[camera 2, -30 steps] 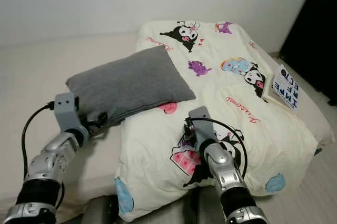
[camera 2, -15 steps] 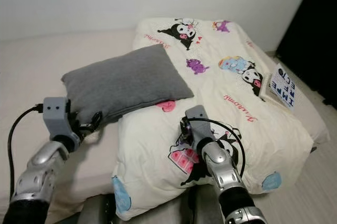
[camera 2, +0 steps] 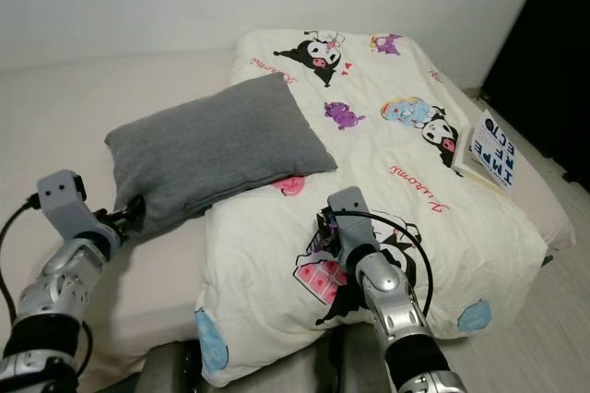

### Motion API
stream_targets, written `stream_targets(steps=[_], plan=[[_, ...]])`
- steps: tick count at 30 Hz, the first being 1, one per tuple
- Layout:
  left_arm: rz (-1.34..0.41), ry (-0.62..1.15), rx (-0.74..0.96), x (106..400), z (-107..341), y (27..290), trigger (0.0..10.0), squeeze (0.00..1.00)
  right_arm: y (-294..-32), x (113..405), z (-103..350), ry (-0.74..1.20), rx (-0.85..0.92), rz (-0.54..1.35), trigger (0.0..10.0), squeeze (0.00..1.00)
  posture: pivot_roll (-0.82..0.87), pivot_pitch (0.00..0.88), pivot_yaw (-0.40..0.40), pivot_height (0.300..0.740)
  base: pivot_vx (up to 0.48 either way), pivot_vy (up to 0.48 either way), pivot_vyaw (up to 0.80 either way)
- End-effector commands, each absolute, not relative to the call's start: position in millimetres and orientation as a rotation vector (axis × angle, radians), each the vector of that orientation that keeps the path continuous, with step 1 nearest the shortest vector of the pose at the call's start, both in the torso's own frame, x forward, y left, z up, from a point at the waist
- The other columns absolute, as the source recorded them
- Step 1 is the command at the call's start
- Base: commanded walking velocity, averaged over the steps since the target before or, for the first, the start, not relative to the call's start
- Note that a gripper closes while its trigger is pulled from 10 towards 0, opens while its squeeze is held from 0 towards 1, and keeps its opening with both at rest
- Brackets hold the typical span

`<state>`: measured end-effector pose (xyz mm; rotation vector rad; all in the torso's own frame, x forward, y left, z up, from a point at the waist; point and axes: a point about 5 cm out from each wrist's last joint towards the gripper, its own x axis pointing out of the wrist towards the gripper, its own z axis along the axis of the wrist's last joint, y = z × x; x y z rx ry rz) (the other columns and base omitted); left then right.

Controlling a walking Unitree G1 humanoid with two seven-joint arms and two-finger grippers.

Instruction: Clean up the room

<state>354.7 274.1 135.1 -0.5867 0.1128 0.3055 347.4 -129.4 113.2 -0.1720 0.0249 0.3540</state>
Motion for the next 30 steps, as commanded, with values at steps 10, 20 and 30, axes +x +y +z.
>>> stream_targets(steps=[10,20,30], plan=[[0.174,0.032,-1.029,362.8,137.6,273.1,10.0,0.51,-132.0,344.8,105.3,0.063,-0.140,0.343,10.0,0.00,-0.01,0.288,-0.043,0.577,0.000,0.000,0.00],[-0.001,0.169,-0.740,364.4,125.1,243.0,0.0,0.00,-133.2,345.3,104.6,0.068,-0.143,0.341,10.0,0.00,-0.01,0.288,-0.043,0.577,0.000,0.000,0.00],[-0.034,0.201,-0.643,362.8,119.5,235.8,0.0,0.00,-132.8,347.0,105.6,0.068,-0.139,0.333,10.0,0.00,0.00,0.280,-0.040,0.577,0.000,0.000,0.00]])
